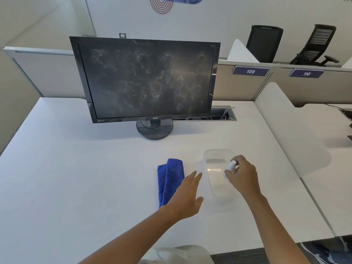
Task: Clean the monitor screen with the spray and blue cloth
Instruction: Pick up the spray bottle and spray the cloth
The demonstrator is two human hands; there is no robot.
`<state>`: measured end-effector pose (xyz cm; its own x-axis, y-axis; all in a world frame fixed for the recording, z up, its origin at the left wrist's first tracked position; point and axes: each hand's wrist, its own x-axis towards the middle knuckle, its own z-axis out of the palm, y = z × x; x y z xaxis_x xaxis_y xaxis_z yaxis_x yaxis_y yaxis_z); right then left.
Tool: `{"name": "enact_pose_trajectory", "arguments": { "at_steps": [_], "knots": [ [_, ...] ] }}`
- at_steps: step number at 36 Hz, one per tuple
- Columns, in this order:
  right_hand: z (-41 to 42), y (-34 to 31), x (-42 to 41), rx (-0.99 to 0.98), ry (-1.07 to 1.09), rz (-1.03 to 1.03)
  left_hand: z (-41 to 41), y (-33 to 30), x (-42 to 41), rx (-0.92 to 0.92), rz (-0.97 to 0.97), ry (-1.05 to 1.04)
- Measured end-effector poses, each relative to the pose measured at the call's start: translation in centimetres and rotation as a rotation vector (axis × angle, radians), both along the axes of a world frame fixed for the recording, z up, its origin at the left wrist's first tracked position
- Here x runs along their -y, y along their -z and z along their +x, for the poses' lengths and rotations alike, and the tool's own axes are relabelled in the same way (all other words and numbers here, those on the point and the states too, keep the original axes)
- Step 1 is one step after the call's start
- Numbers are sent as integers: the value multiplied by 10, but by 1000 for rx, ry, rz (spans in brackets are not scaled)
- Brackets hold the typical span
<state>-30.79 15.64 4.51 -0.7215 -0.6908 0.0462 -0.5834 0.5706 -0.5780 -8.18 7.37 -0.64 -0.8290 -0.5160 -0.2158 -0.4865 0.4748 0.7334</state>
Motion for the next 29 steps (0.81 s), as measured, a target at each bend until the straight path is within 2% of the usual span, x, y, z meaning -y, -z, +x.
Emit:
{"name": "enact_pose_trajectory", "arguments": {
  "at_steps": [8,21,29],
  "knots": [
    [34,-39,34,26,-137,-149,15,-11,18,-132,57,-153],
    [115,-15,76,466,-239,-155,69,-7,37,-225,119,-352],
    [149,0,83,581,-194,-175,93,-3,38,-265,337,-464]
  ]
}}
